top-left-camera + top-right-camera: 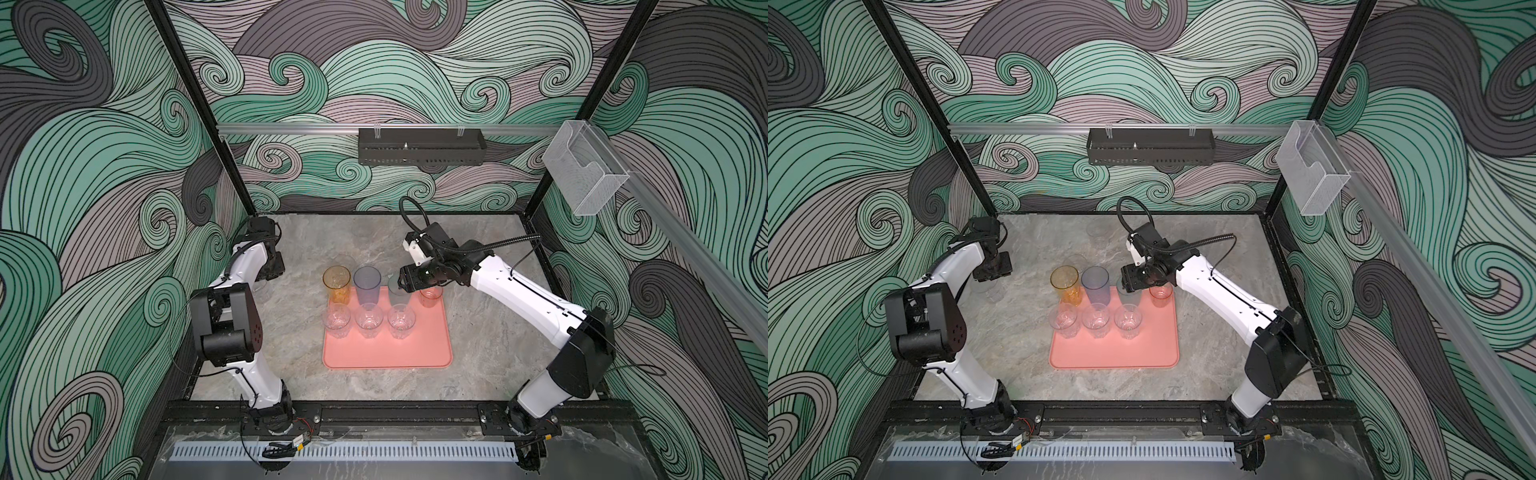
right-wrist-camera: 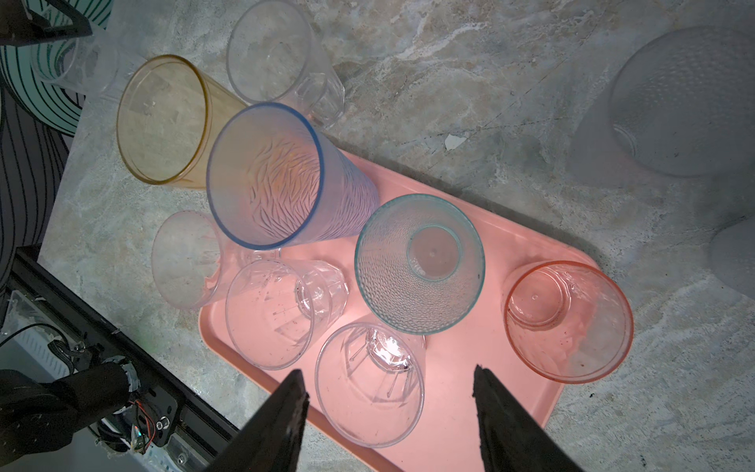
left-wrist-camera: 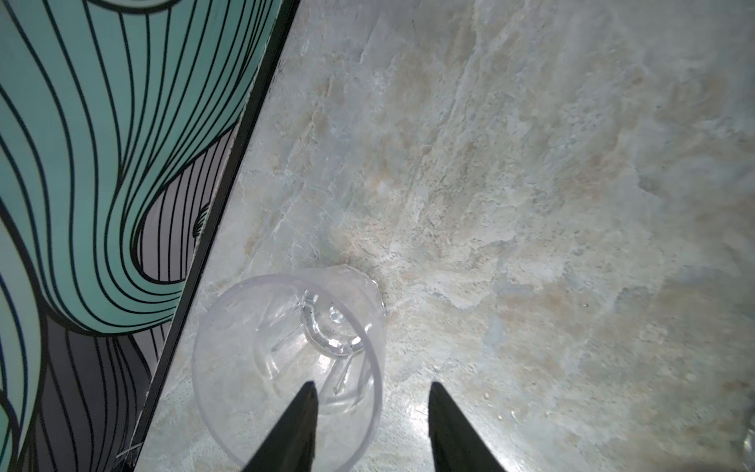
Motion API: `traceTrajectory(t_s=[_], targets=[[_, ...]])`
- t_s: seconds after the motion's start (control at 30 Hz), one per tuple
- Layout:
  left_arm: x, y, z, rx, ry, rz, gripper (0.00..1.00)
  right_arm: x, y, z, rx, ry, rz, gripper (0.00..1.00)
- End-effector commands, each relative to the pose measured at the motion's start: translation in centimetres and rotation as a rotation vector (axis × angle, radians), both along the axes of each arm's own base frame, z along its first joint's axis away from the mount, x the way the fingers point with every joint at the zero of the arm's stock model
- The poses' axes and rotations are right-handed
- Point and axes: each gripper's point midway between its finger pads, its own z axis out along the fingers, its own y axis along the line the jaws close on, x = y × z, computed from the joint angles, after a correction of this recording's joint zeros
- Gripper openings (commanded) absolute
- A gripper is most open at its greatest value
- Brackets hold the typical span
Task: Place the glasses into the tray
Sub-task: Pick up the glass from the middle-left of the table.
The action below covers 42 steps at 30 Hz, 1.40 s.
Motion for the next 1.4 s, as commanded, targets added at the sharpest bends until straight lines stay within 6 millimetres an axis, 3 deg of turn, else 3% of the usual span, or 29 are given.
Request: traceTrajectory(t_s=[0.0,0.17,0.57,1.13,1.37], targets=[[-0.1,0.5,-0.8,-0.031,0.024,0.016,0.47,-0.4,0.0,0.3,0.001,-0.007,0.016,0.66],[-0.3,0.5,-2.2,-0.059,0.038,0.018,0.43,-0.4,0.1,0.0,0.0,0.004,0.016,0.66],[-0.2,-0.2,-3.2,-0.123,0.031,0.01,0.19,-0.4,0.4,0.0,0.001,0.008,0.016,0.66],[-0.1,-1.2,-2.5,-0.173,-0.009,-0.007,0.04,-1.0,0.9,0.2,0.0,0.004,0.027,0.66],[-0.1,-3.6,0.0,-0.246,-0.069,-0.037,0.0,-1.2,0.9,-0.1,-0.003,0.009,0.028,0.66]])
